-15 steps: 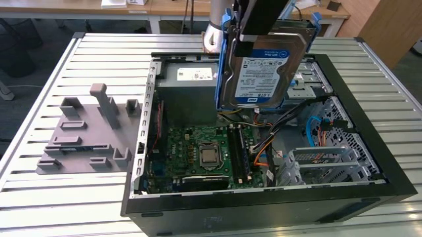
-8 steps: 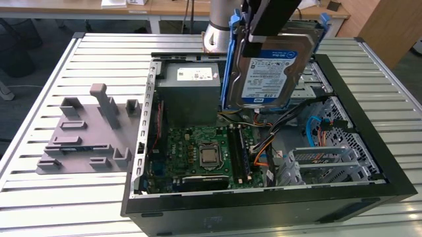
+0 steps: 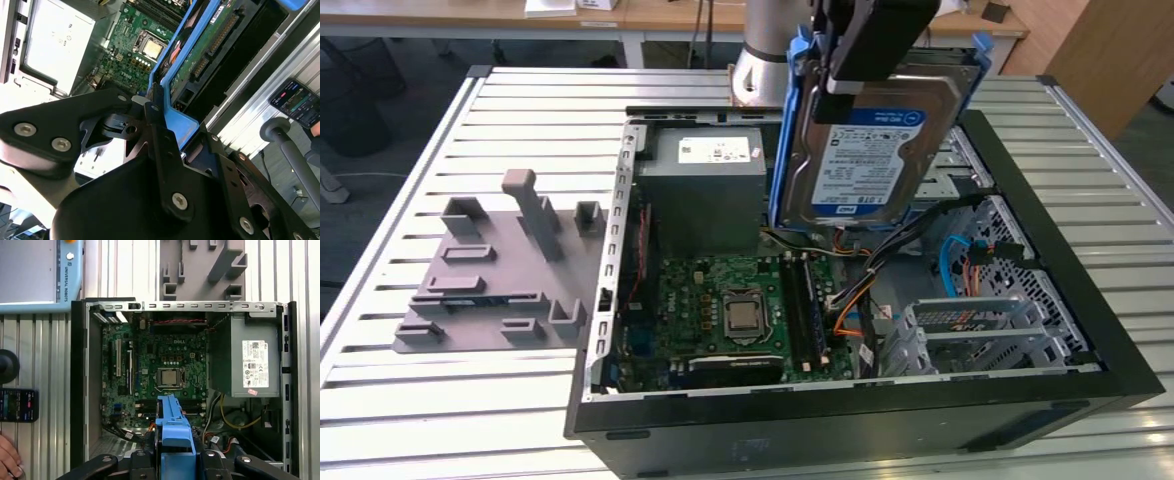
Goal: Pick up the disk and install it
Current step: 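Insert the disk into the insertion slot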
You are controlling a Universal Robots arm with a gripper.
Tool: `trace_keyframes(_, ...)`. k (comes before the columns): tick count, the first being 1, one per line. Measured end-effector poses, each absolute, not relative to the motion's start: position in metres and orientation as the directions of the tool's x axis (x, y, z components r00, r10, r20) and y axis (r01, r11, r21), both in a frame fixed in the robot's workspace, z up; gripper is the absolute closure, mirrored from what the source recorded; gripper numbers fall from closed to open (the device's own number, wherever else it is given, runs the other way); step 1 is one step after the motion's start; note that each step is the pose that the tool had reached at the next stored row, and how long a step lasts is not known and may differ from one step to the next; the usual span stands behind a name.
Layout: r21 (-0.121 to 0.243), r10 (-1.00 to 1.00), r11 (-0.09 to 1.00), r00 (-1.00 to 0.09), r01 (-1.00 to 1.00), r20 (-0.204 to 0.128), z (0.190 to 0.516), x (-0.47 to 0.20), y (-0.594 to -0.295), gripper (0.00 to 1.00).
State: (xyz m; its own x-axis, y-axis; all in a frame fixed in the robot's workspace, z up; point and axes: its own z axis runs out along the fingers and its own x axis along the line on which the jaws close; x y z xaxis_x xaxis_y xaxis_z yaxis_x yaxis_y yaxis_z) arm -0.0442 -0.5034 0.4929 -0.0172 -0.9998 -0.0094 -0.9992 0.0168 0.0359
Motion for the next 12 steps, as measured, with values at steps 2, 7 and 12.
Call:
trace_keyframes(2, 0.036, -1.000, 0.017, -0.017, -0.999, -0.009, 0.4924, -0.0442, -0.5056, 0.64)
trace_keyframes(7, -0.005, -1.000, 0.017, -0.017, -1.000, -0.010, 0.4887, -0.0412, -0.5117, 0.64)
trace_keyframes(12, 0.029, -1.000, 0.017, -0.017, -0.999, -0.010, 0.4885, -0.0374, -0.5123, 0.64)
